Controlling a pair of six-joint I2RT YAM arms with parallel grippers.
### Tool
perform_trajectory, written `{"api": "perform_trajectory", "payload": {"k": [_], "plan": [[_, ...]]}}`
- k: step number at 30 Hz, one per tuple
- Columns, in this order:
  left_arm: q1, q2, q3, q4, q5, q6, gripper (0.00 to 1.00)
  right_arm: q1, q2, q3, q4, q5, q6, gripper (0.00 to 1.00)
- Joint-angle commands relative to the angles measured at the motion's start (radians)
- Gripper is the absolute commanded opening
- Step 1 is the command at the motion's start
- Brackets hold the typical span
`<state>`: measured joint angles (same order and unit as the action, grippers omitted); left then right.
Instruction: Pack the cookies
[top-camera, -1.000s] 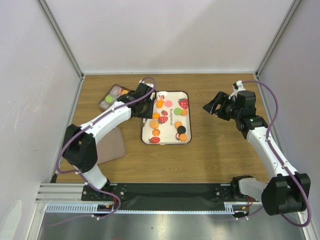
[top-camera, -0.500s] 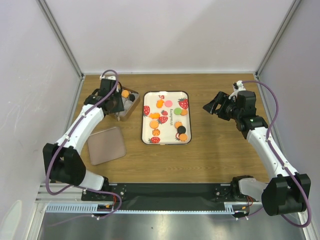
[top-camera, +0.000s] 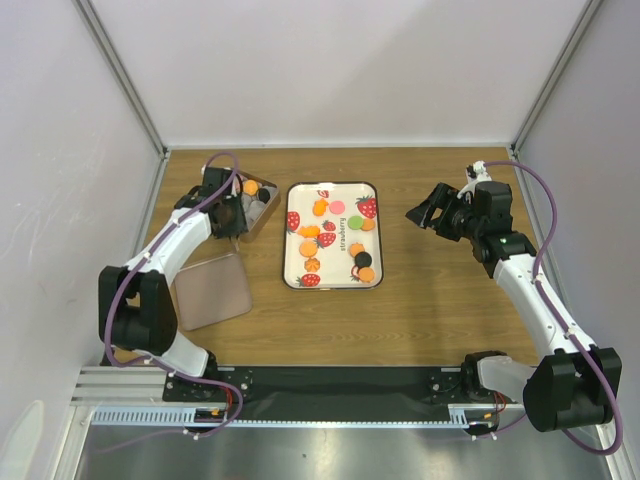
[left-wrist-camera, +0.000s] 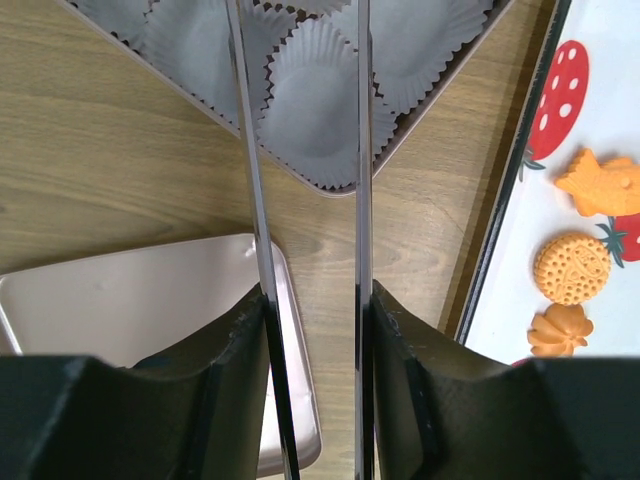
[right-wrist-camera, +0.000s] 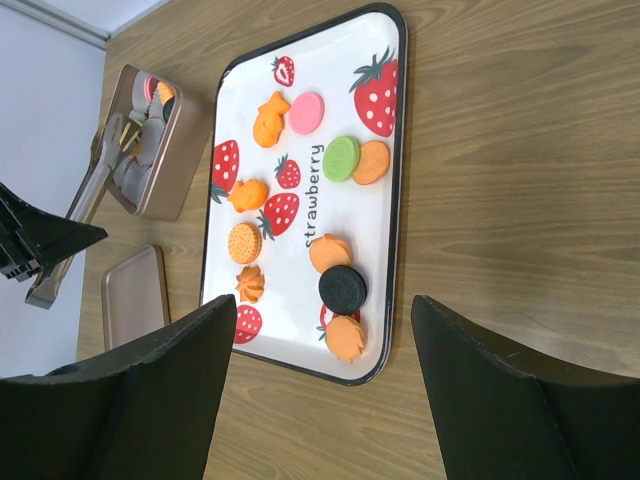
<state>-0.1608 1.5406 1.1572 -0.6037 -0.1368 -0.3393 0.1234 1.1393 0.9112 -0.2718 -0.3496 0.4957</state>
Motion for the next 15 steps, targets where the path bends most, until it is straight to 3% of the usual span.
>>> {"api": "perform_trajectory", "payload": {"k": [1,15], "plan": [[0.006,0.000,0.006,0.059,0.017,0.011,0.44,0.002,-0.018,0.020,0.022,-0.012,-0.014,0.77],[0.006,0.009,-0.021,0.078,0.025,0.000,0.49,0.004,-0.016,0.020,0.023,-0.012,-0.011,0.77]]}}
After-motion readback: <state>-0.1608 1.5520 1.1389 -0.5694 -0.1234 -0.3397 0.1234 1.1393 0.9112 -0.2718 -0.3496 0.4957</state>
